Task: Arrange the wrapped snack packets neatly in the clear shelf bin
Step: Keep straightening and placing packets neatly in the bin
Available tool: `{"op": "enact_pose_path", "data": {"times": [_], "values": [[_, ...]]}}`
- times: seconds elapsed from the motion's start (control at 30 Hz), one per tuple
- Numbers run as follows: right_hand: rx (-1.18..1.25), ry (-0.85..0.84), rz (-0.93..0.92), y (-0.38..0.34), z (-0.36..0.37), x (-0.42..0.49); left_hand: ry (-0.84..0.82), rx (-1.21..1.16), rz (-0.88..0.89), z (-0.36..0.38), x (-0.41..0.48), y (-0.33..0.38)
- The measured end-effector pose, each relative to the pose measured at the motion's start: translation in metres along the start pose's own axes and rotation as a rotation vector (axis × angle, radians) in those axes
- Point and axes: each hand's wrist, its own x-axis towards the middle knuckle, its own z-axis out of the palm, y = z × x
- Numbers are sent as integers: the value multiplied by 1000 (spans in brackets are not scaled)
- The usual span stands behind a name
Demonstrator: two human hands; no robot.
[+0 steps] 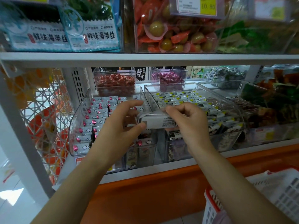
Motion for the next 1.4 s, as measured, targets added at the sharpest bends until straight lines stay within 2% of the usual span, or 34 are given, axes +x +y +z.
{"op": "enact_pose_path", "data": {"times": [0.17,0.4,0.6,0.7,0.8,0.93,1.13,1.27,1.4], "values": [[-29,37,-35,2,0,0,-55,334,214,2,0,-1],[28,13,10,1,0,-1,-47,525,276,3,-2,-4],[86,-34,12,-3,2,-4,-28,449,197,4,-2,-7],[211,-183,31,-6,-1,-2,26,315,79,3,1,-9],[146,-289,-4,-9,-4,1,69,257,21,0,1,-10],[120,-93,20,-8,-7,4,64,263,-11,-3,-1,-12],[137,82,45,-5,-11,7,-91,448,182,-9,3,-9],[148,48,29,-6,-9,6,-297,667,176,-6,5,-20],[174,-24,37,-7,-8,4,-319,764,109,-2,11,-29]]}}
